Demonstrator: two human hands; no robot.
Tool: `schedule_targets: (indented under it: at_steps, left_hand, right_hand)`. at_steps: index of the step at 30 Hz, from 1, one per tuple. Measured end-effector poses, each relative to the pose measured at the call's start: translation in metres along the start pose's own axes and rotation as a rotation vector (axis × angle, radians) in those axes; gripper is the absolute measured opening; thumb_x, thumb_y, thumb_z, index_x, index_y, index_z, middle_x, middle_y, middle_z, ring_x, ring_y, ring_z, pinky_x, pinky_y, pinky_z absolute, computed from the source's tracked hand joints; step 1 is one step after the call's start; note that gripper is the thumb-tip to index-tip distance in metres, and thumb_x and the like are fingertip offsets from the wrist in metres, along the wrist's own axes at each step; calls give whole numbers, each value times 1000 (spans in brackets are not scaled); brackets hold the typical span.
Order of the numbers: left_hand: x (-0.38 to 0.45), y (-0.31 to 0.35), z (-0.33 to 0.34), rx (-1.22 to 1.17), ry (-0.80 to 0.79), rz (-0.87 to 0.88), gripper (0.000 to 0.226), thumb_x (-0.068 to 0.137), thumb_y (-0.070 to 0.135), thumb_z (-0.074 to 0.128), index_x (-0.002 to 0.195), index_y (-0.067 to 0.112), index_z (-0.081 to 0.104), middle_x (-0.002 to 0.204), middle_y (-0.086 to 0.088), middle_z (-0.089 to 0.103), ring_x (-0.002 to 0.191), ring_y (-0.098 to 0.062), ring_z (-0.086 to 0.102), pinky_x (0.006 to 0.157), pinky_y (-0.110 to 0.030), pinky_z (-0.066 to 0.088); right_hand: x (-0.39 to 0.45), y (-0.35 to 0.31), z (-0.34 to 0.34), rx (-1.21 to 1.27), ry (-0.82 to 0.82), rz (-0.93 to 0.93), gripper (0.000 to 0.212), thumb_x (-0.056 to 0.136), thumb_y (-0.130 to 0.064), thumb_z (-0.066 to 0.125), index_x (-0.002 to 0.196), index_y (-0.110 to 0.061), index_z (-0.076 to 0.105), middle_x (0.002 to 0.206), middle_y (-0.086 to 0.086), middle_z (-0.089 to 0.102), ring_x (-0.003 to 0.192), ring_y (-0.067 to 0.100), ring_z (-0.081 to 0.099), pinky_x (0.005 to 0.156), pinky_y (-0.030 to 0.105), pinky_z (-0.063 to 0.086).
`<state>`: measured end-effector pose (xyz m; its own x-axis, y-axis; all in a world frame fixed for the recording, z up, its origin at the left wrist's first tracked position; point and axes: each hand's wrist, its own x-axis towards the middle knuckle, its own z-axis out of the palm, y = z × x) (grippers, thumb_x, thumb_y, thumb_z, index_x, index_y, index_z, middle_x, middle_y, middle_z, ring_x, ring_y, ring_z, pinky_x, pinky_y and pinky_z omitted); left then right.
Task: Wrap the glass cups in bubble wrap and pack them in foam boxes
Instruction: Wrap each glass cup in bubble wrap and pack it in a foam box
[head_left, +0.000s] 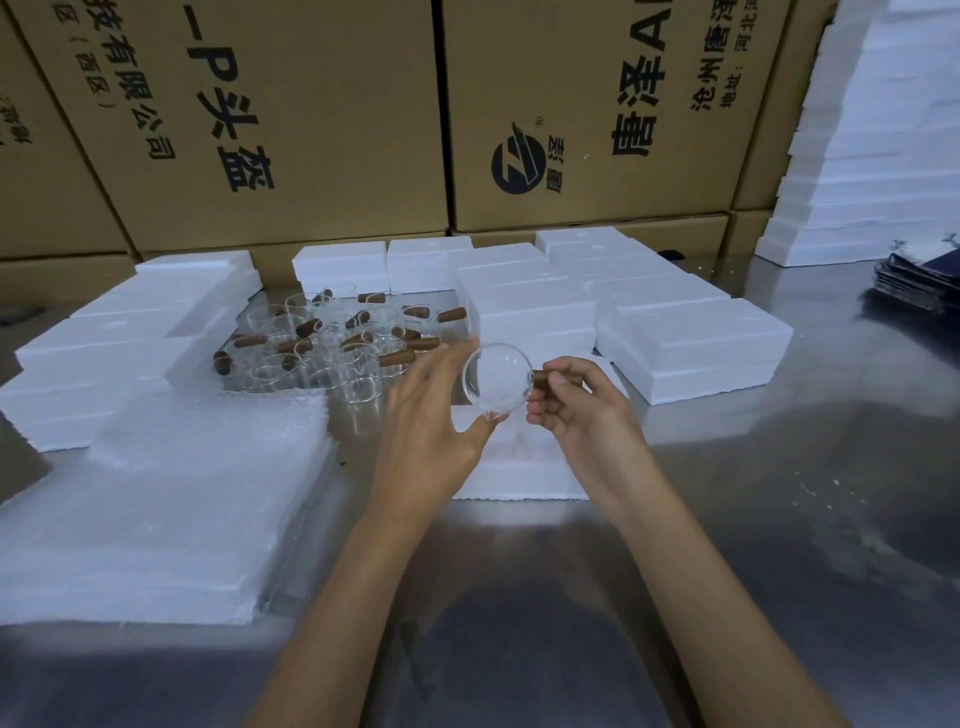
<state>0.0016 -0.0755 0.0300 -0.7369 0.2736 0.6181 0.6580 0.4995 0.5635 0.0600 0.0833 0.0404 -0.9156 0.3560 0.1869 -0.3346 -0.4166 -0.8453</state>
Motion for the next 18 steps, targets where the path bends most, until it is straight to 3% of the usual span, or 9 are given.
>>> schedule_targets:
  at_steps: [6,18]
  left_hand:
    - [0,1,-4,-19,-5,-2,69,84,34,79,142,41,42,144,20,45,133,-2,37,110,-52,40]
    - [-2,4,-2,-226,-8,-135,66,76,41,83,133,47,50,130,25,53,125,-10,53,103,-44,50]
  right_hand:
    - [-2,0,2,-14,-24,-12,14,97,4,51,97,-6,61,83,9,68,73,21,65,72,31,55]
    - [-6,-3,2,-112,-5,-83,9,96,-4,61,104,-4,64,85,11,66,81,22,65,76,29,55]
